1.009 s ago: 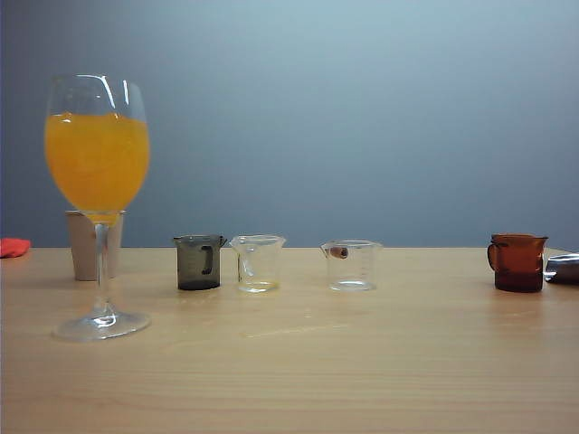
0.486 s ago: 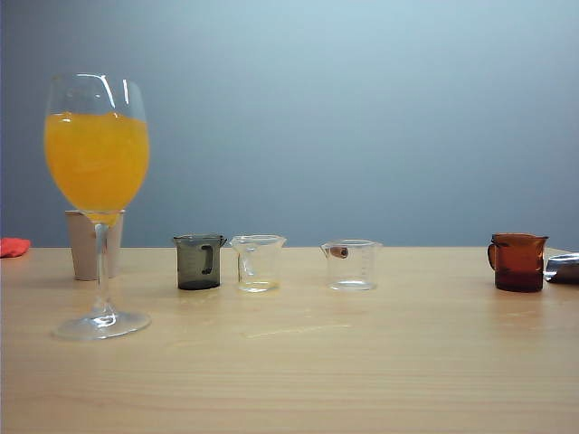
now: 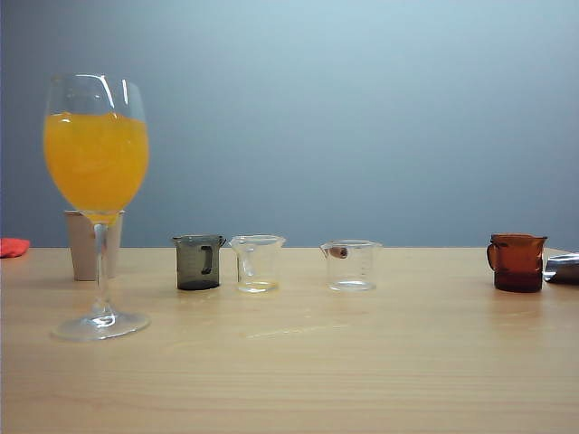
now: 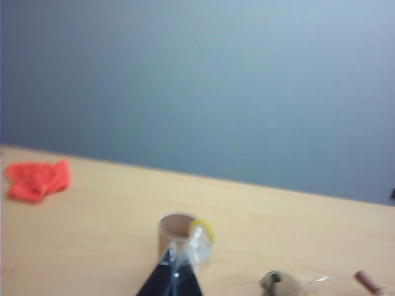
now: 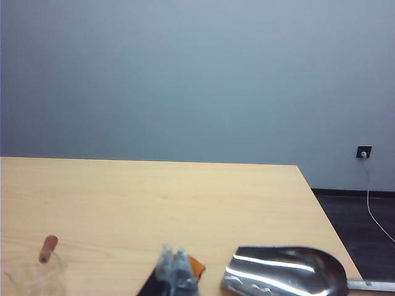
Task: Pick up the fourth measuring cup from the left, pour the grenadine inside into the goblet, and finally put the measuring cup back in its original place.
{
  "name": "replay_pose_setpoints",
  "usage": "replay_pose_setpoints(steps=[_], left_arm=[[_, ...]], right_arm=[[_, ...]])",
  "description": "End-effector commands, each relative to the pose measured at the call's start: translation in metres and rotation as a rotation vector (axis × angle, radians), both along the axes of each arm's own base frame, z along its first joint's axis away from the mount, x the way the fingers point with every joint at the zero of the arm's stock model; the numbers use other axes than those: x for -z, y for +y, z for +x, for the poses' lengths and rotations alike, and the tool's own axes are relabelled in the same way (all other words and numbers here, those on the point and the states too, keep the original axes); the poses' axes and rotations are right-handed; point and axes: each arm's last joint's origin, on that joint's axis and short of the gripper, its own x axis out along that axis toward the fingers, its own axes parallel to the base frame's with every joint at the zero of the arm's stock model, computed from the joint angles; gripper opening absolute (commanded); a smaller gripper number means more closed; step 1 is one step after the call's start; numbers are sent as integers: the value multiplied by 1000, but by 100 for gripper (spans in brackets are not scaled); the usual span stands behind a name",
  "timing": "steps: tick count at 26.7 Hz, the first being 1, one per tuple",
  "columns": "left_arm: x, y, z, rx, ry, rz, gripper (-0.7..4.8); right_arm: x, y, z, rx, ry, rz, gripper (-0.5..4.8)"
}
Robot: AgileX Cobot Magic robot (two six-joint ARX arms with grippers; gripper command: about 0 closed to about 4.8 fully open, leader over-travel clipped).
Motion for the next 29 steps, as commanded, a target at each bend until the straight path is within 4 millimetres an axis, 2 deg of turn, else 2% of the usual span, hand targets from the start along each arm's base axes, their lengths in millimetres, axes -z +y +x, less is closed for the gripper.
replay_pose_setpoints(steps=[1,8,10,14,18,23,26,29], left_arm=[[-22,-4,0,124,39,11,-5],[-58,-6,7,198,104,23,-5],[-78,-6,10,199,105,23,-5],[-93,-7,13,235,165,19,-5],[-101,-8,16,286,192,22,-5],[-101,-9,17,320,196,23,-5],[-101,-9,17,320,195,23,-5],[-101,-9,17,320,193,23,-5]], right_arm=[[-20,2,13,-3,14,-2,-1],[-29,8,42,-9,14,-3,-1],[-27,13,55,-96,13,-13,-1],[-18,15,69,-107,73,-32,-1],[-6,12,86,-118,149,-53,-1],[4,1,100,-193,131,-67,-1],[15,-10,106,-250,134,-64,-1],[32,-28,117,-365,214,-38,-1]])
